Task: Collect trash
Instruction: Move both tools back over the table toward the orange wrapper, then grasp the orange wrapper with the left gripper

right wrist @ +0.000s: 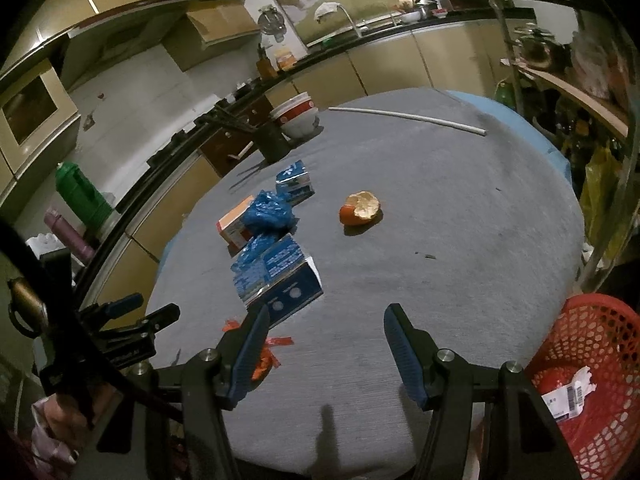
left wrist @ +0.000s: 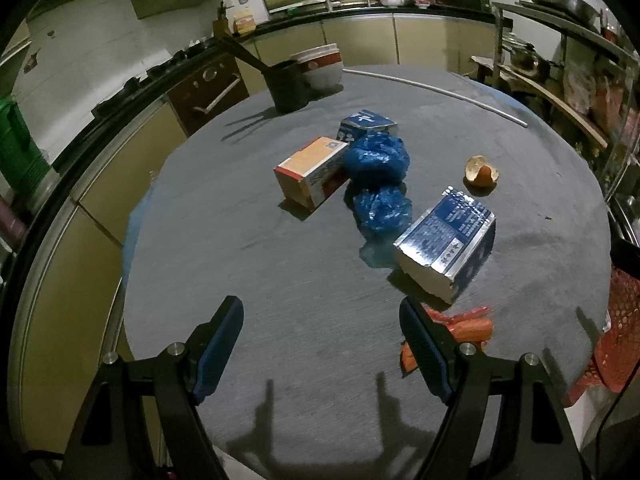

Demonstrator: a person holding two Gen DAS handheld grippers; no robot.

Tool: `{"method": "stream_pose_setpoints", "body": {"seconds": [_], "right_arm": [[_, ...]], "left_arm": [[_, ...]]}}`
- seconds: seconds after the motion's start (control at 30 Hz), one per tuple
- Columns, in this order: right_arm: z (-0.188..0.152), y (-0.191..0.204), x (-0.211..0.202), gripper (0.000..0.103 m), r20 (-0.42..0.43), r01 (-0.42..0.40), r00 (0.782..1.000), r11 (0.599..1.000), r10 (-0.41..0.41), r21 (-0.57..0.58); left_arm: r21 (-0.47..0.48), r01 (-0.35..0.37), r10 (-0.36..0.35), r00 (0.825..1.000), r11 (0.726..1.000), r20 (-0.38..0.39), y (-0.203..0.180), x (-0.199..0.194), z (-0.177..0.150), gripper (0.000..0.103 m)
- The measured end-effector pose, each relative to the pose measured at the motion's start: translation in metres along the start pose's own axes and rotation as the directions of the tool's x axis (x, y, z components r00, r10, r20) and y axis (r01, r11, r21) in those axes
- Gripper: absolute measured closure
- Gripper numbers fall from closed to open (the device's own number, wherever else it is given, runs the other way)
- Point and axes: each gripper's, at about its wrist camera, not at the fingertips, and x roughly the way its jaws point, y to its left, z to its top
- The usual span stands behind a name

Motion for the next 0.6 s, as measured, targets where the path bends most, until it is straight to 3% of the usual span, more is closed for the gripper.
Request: {"method": "stream_pose_setpoints", "body": {"seconds": [0.2, 0.27, 0.43, 0.6], "right_arm": [[0.001, -0.012, 0.0, 0.039, -0.002, -0.001, 1.0, 1.0, 0.001, 0.031], [0.001, -0.015, 0.0, 0.039, -0.003, -0.001, 1.0, 0.999, 0.001, 0.037], [-0.001, -0.018, -0.002, 0.039, -0.006, 0.003, 1.0, 0.999, -0.003, 0.044], [-0.005, -0.02, 0.0, 0.039, -0.013, 0.002, 1.0, 0.998, -0.001, 0.057]], "left_arm": [[0.002, 0.04, -0.04, 0.999, 0.999, -0.023, -0.008, 0.007, 0.001, 0.022], [-0.025, 0.104, -0.105, 0.993, 0.994, -0.053, -0.009, 0.013, -0.001, 0.022], [-0.129, 0.279, -0.294, 0.948, 0.952, -0.121, -0.007, 0.03, -0.013, 0.022], [-0.2, 0.346, -0.379, 0.911, 0.917, -0.162, -0.011, 0.043, -0.022, 0.022]]}}
